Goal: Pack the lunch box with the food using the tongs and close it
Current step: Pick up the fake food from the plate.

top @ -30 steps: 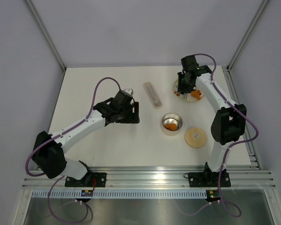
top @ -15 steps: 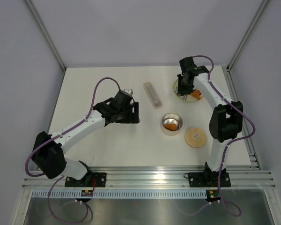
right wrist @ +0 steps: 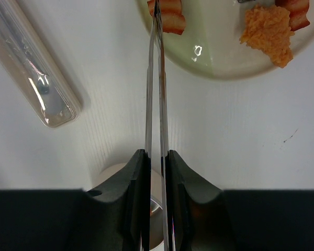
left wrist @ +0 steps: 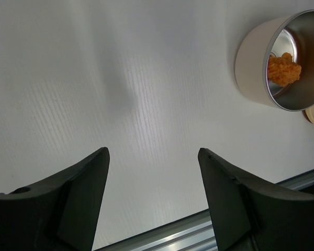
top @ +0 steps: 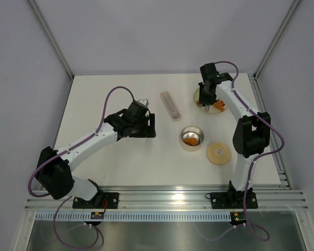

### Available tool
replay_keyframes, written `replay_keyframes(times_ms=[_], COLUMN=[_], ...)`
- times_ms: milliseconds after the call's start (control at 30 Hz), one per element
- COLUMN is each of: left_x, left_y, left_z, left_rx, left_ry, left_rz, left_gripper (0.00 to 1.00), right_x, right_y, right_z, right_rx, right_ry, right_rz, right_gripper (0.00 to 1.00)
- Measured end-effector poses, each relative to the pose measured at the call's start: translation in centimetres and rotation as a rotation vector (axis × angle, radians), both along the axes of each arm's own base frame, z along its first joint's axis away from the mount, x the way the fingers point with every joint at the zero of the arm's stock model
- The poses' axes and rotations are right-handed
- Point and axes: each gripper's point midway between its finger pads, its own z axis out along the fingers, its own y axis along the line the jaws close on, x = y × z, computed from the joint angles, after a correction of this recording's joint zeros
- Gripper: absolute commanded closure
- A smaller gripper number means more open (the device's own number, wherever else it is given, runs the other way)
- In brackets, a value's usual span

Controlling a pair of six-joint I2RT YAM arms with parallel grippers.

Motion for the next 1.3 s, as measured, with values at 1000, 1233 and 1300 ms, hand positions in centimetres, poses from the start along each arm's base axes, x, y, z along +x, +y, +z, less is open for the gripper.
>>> replay_keyframes(times_ms=[1000,1233,1300], left_x=[-0.01,-0.02,-0.03], left_y=[-0.01,-0.03,-0.04], left_z=[-0.01,0.01,0.01], left_rx=[-0.001,-0.002,-0.002], left_ry=[0.001,0.001,0.001], left_rz=[-0.001,-0.001,-0.002], left_gripper=[0.28,0.28,0.28], right_x=[0.46,0.66,0.62], right_y=[-0.31,-0.63,-0.67], right_z=[-0.13,0.0,0.02], right_rx=[-0.027,-0.05,-0.052], right_ry=[-0.012,-0.013,-0.011], right_rz=[0.001,-0.008,-0.008], right_gripper=[0.75,0.75,0.75])
